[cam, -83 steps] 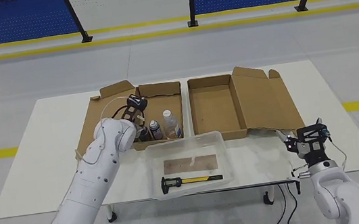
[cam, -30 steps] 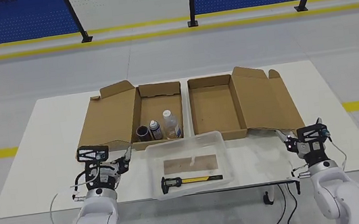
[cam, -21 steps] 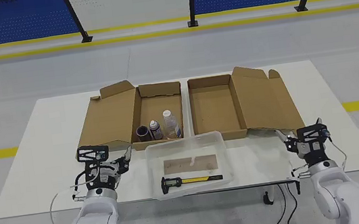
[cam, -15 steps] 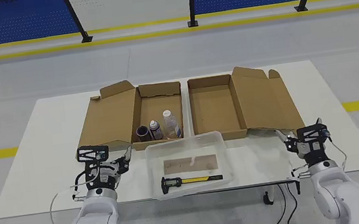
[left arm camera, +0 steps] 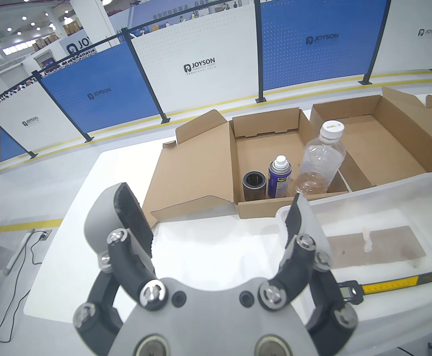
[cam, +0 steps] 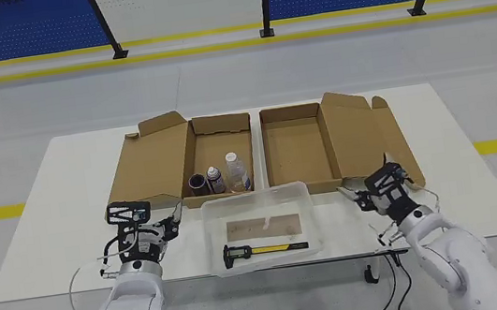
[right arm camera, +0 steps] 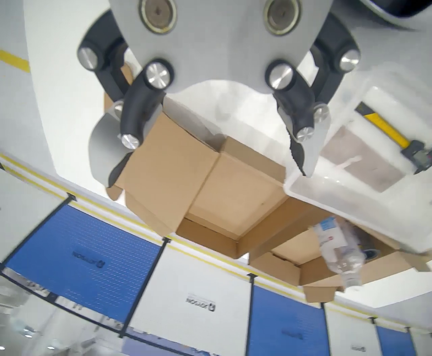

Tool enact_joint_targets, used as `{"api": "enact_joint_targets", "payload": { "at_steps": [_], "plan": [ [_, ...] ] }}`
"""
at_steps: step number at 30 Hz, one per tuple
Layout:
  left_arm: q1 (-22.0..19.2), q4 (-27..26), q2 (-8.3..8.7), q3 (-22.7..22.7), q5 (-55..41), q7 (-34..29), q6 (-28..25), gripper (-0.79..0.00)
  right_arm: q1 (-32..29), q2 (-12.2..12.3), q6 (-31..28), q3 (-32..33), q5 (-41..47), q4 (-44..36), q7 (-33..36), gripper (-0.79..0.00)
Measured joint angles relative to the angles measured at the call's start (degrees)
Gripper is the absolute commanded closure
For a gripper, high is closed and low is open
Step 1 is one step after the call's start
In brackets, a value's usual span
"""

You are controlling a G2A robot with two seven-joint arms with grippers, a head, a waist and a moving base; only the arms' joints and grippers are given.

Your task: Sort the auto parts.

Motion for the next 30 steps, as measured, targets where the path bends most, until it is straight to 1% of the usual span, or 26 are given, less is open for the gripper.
{"api": "enact_joint_targets", "payload": {
  "at_steps": [2,5,9,14,22,24,26,30],
  "plan": [
    [0.0,0.0,0.0,0.0,0.0,0.0,0.0,-0.785,2.9,0.1,-4.8,-1.7,1.3,0.3,4.3,-0.785],
    [0.0,0.0,0.0,0.0,0.0,0.0,0.0,-0.785,7.9,0.1,-10.0,-4.1,2.2,2.4,9.5,-0.785],
    [0.0,0.0,0.0,0.0,0.0,0.0,0.0,-0.785,14.6,-0.1,-14.2,-6.9,6.0,4.9,15.6,-0.785],
    [0.0,0.0,0.0,0.0,0.0,0.0,0.0,-0.785,22.9,-0.3,-16.6,-9.2,8.5,8.2,22.4,-0.785],
    [0.0,0.0,0.0,0.0,0.0,0.0,0.0,-0.785,33.3,-0.7,-19.2,-12.6,13.4,14.8,29.2,-0.785],
    [0.0,0.0,0.0,0.0,0.0,0.0,0.0,-0.785,35.9,-0.8,-20.7,-13.6,14.5,17.0,30.8,-0.785],
    [0.0,0.0,0.0,0.0,0.0,0.0,0.0,-0.785,38.0,-0.8,-22.3,-14.2,15.3,18.7,31.7,-0.785],
    [0.0,0.0,0.0,0.0,0.0,0.0,0.0,-0.785,38.0,-0.8,-22.3,-14.2,15.3,18.8,31.7,-0.785]
  ]
}}
